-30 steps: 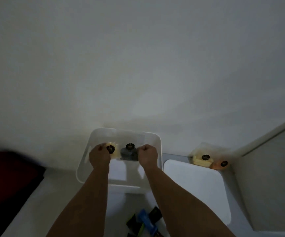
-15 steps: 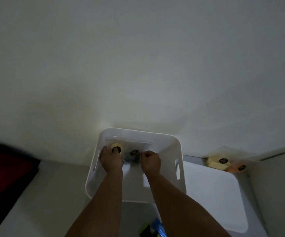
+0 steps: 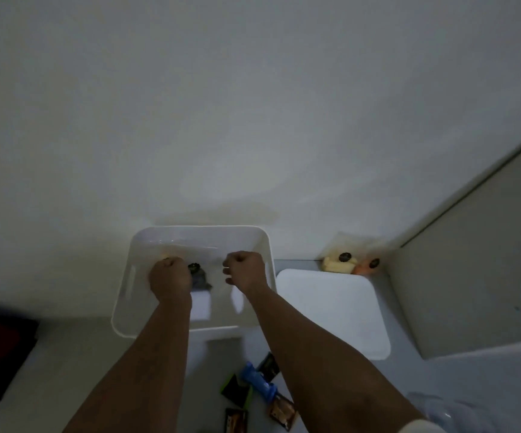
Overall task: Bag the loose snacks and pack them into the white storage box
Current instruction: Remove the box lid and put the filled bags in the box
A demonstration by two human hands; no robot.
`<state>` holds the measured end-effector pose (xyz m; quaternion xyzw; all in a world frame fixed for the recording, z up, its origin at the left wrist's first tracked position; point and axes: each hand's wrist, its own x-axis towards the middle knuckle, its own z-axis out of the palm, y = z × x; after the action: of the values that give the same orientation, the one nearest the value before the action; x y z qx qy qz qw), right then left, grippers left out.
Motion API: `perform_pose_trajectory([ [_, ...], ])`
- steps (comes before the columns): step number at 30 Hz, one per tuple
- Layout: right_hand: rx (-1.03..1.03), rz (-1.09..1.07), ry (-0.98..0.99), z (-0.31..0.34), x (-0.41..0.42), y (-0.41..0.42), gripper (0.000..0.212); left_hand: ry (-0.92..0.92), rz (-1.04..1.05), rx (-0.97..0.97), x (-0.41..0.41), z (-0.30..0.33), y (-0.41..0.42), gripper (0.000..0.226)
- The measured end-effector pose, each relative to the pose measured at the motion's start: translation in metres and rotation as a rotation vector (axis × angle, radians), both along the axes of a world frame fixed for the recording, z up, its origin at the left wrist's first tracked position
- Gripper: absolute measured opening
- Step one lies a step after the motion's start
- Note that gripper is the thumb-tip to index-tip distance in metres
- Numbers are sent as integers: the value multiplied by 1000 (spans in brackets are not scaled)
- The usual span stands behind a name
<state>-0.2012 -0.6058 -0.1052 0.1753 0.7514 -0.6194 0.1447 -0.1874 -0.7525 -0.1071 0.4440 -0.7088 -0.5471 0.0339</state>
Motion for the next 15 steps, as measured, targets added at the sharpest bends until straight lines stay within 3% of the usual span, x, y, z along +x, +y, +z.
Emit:
perform_pose_trajectory([
  [6, 3, -36, 201, 48, 5, 76, 16, 130, -157, -101, -8, 58, 94, 34],
  [11, 99, -142, 190, 44, 1, 181, 19, 314, -307, -74, -9, 74, 181, 29],
  [15, 187, -272, 143, 24, 1, 272, 19, 290, -438, -38, -13, 64, 248, 33],
])
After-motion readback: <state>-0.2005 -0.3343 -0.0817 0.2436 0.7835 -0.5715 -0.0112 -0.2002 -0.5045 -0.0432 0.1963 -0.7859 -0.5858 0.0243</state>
